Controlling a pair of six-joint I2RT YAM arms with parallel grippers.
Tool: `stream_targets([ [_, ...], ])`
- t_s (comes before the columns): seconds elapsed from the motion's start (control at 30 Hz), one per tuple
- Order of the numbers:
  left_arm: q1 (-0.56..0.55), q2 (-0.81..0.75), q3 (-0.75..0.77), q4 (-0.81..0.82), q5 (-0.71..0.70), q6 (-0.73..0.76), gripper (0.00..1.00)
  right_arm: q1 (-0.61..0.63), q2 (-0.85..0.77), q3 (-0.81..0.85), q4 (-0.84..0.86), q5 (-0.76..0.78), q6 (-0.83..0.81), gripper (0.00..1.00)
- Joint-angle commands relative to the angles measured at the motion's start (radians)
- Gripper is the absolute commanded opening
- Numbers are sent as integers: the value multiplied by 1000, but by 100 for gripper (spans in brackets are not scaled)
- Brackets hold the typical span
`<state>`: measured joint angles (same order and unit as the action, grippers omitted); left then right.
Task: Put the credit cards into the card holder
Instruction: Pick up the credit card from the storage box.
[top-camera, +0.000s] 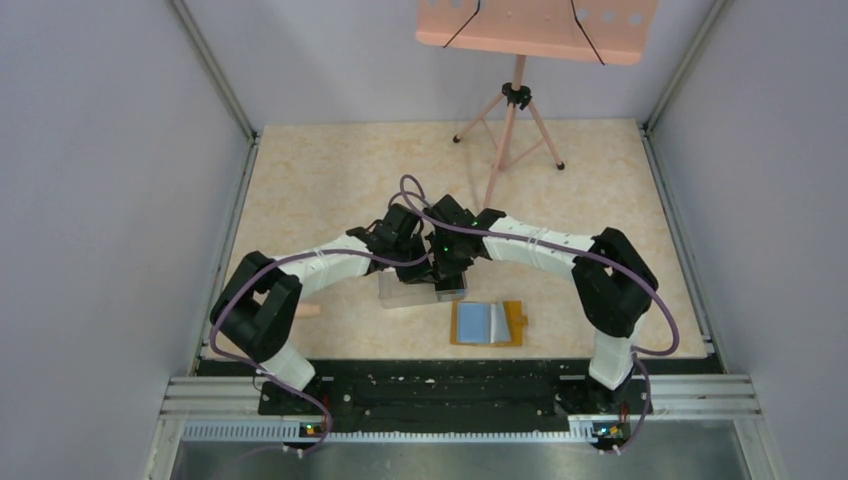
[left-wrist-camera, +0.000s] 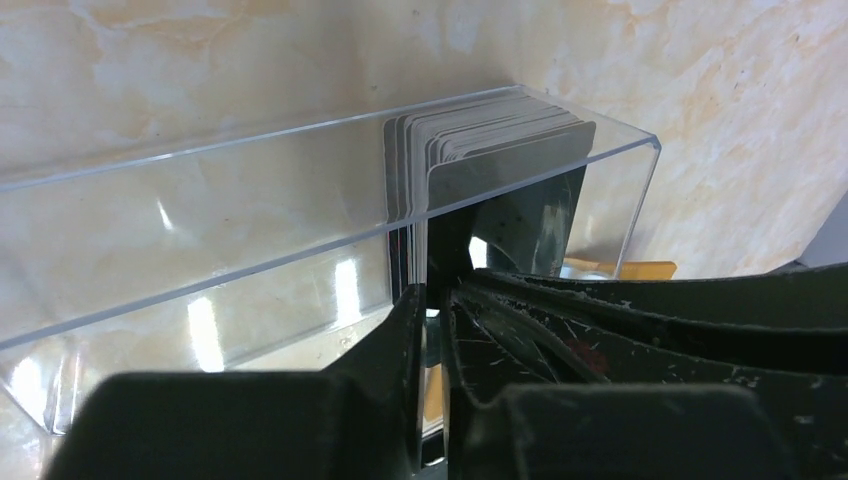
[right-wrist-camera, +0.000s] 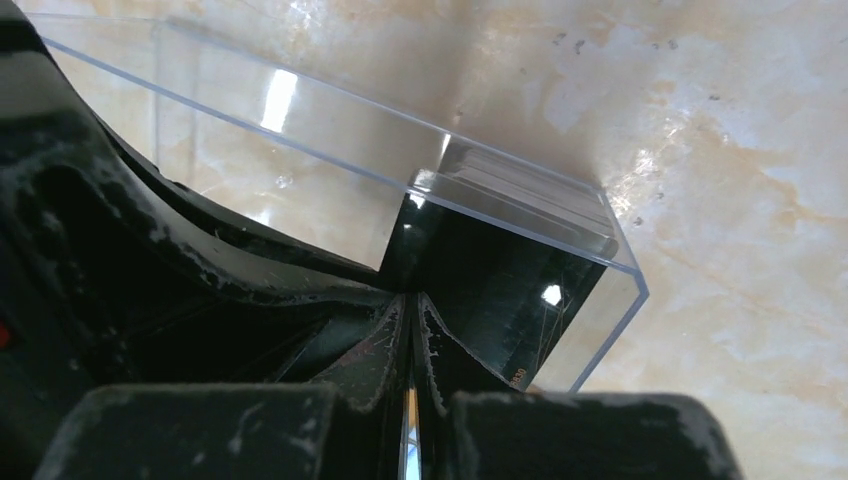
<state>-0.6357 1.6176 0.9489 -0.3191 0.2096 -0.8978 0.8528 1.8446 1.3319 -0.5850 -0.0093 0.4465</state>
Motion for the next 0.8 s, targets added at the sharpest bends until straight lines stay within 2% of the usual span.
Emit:
stream_targets([
  [0.0, -2, -7, 20, 34, 9, -10, 8, 4, 40, -82, -28, -54, 10, 0],
  [0.17, -5, -20, 9, 91, 36, -26, 0, -7, 35, -101, -21, -66, 14, 0],
  [0.47, -10, -59, -25, 211, 73, -64, 0, -25, 8, -117, -20, -75, 18, 0],
  [0.77, -11, -41, -32, 221, 75, -70, 0, -30, -39, -97, -53, -58, 16, 0],
])
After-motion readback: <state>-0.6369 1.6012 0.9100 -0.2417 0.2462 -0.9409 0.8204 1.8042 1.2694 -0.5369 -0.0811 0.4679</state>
